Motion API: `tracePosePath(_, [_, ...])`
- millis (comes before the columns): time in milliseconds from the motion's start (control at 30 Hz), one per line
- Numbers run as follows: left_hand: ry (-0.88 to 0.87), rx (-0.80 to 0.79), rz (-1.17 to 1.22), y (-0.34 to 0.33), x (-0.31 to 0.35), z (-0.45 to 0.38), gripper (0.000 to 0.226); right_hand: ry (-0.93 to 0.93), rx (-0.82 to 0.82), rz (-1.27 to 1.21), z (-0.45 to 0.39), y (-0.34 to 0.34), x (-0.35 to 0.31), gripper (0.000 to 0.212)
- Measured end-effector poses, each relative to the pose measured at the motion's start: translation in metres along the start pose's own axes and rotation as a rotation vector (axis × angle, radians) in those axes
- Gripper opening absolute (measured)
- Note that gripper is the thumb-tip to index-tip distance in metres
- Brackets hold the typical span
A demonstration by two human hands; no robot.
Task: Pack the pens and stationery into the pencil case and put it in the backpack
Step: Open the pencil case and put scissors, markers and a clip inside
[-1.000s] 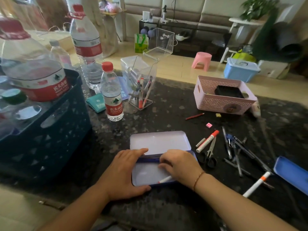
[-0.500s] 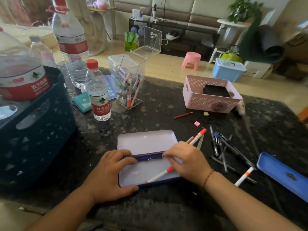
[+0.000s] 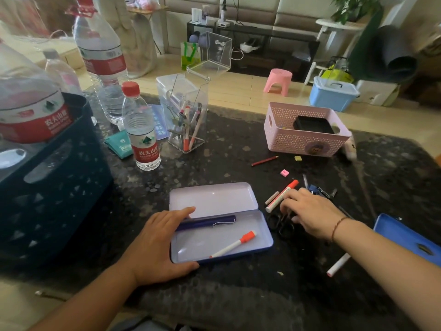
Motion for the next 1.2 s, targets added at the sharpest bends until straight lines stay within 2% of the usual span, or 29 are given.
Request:
tracePosePath(167, [0.009, 0.004, 0.032, 0.001, -0.001, 0.002, 0.110, 0.121, -0.007, -0.030, 0.005, 0.006, -0.003, 0.020])
tracePosePath(233, [0.009, -0.003, 0.036, 0.001, -0.001, 0.001, 0.111, 0.138, 0.155, -0.168, 0.012, 0.022, -0.001, 0.022])
tracePosePath(333, [0.023, -0.006, 0.051, 0.001, -0.003, 0.002, 0.113, -0.062, 0.438, -0.572, 0.023, 0.048, 0.012, 0.027])
tracePosePath(400, [0.055, -0.012, 0.071, 0.001, -0.007, 0.002, 0.115, -0.103, 0.525, -0.704, 0.018, 0.066, -0.007, 0.026])
tracePosePath(467, [0.070, -0.016, 0.078, 0.000, -0.009, 0.002, 0.117, 0.058, 0.465, -0.735, 0.004, 0.079, -0.056, 0.022])
tracePosePath(533, [0.077, -0.012, 0.095, 0.001, -0.009, 0.002, 0.118, 0.198, 0.303, -0.701, -0.011, 0.077, -0.107, 0.023])
tracePosePath(600, [0.066, 0.007, 0.116, 0.002, -0.008, 0.002, 0.118, 0.170, 0.160, -0.714, -0.024, 0.062, -0.137, 0.028])
tracePosePath(733, [0.026, 0.024, 0.094, 0.003, -0.007, 0.002, 0.119, 0.132, 0.157, -0.758, -0.036, 0.055, -0.158, 0.013])
tracePosePath(833, [0.006, 0.032, 0.087, 0.004, -0.005, 0.001, 0.119, 0.173, 0.090, -0.741, -0.036, 0.047, -0.162, 0.017])
tracePosePath(933, [0.021, 0.025, 0.080, 0.003, -0.006, 0.001, 0.119, 0.233, 0.105, -0.620, -0.032, 0.045, -0.166, 0.021])
tracePosePath(1200, [-0.003, 0.026, 0.077, 0.003, -0.004, 0.001, 0.118, 0.319, 0.341, -0.447, -0.015, 0.060, -0.184, 0.014])
Point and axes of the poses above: each hand's wrist, its own z-axis away from the middle knuckle, its own y-axis out of the back of the hand, x = y × z, the point moved 9 cm from there along -z, towards the middle knuckle, and after that the axes turned 4 degrees about z, right-handed, at the moved point
